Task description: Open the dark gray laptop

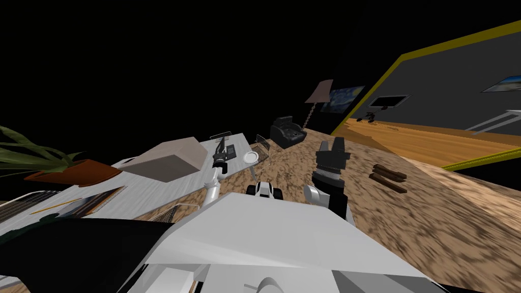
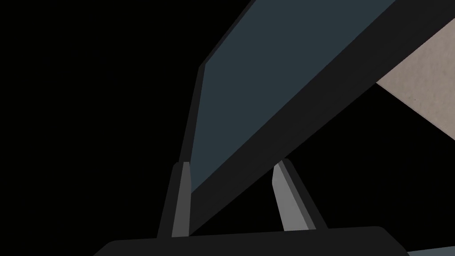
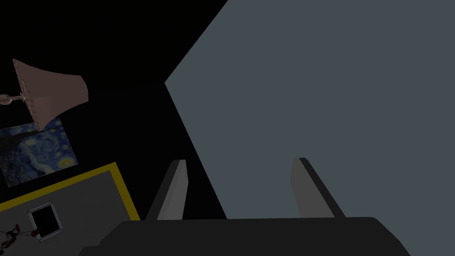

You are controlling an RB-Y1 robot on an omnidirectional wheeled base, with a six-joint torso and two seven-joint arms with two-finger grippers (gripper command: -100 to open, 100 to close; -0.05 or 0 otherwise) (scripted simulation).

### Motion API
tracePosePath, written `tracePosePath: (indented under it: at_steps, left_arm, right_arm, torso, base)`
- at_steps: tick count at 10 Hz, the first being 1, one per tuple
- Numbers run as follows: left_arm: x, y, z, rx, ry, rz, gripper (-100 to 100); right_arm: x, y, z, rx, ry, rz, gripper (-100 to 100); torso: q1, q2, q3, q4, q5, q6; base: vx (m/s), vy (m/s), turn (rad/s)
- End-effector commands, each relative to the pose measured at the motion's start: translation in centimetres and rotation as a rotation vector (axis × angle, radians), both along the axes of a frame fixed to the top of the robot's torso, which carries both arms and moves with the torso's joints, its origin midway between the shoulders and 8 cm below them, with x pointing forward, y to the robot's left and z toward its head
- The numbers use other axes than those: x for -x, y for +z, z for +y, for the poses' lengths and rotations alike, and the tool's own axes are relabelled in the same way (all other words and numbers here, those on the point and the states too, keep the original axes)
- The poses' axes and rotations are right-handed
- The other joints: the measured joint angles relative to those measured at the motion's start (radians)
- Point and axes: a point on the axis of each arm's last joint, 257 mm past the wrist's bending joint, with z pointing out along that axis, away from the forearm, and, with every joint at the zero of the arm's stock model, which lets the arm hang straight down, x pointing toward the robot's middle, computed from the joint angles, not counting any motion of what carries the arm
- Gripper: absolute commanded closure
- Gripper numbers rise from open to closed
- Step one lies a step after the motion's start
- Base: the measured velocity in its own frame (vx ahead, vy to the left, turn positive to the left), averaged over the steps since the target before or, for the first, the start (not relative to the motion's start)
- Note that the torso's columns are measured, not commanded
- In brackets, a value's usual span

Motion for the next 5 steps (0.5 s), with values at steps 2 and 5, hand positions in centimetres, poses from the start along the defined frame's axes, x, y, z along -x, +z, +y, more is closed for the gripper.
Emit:
tracePosePath:
  at_steps: [2, 5]
  left_arm:
    - [-0.1, -2.1, -0.3, -0.003, 0.016, 0.045, 100]
    - [0.4, -3.8, -0.4, -0.008, 0.045, 0.085, 100]
  right_arm:
    - [0.0, 0.0, 0.0, 0.0, 0.0, 0.0, 0]
    - [0.0, 0.0, 0.0, 0.0, 0.0, 0.0, 0]
  torso:
    - [-0.001, 0.0, -0.001, 0.003, -0.005, 0.001]
    - [-0.001, -0.004, -0.003, 0.001, -0.004, 0.001]
  base:
    - [-0.01, 0.003, -0.047]
    - [-0.011, 0.029, -0.05]
